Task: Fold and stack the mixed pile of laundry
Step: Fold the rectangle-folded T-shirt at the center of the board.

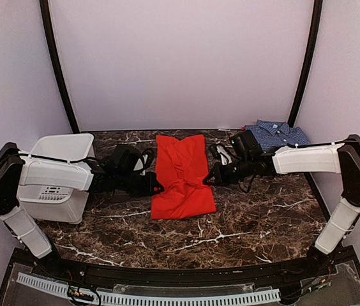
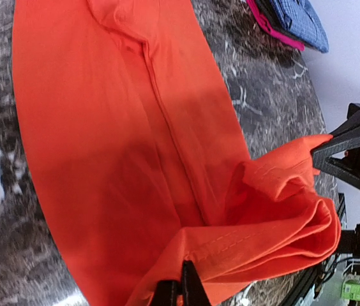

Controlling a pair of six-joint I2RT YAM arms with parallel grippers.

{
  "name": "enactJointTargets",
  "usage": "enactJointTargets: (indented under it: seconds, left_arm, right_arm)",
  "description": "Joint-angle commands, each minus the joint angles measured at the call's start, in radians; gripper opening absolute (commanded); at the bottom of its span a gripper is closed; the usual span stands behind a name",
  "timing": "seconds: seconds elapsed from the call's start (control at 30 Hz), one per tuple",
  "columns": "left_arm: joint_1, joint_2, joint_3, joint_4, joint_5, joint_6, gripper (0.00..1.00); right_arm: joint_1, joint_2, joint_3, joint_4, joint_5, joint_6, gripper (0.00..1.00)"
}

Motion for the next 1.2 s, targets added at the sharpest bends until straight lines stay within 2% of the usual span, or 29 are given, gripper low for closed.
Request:
enactJointTargets:
  seconds: [0.0,0.13,0.37,0.73,1.0,1.07,1.17]
  left_arm:
    - [0.066,0.097,0.143,0.021,-0.027,0.113,0.0]
    - [0.126,0.212,0.25,0.019,-0.058,0.176,0.0]
    - [0.195,0.372,0.356,0.056,-0.028,0.192,0.0]
    - [0.227,0.417,0.415,0.084,-0.015,0.209,0.0]
    - [0.254,0.516,0.456,0.055,-0.015,0.19,0.03]
    - [0.265,0.531,0.467,0.068,0.008,0.187,0.03]
    - [0.284,0.534,0.492,0.057,0.03,0.197,0.12]
  right_arm:
    - [-0.059,0.123,0.124,0.027,-0.016,-0.098,0.0]
    - [-0.105,0.253,0.229,0.04,-0.024,-0.137,0.0]
    - [-0.165,0.397,0.371,0.066,-0.053,-0.152,0.0]
    - [-0.186,0.485,0.447,0.068,-0.093,-0.169,0.0]
    - [-0.207,0.565,0.512,0.058,-0.097,-0.157,0.0]
    - [-0.213,0.575,0.527,0.06,-0.097,-0.153,0.04]
    - [-0.225,0.591,0.564,0.021,-0.148,-0.154,0.23]
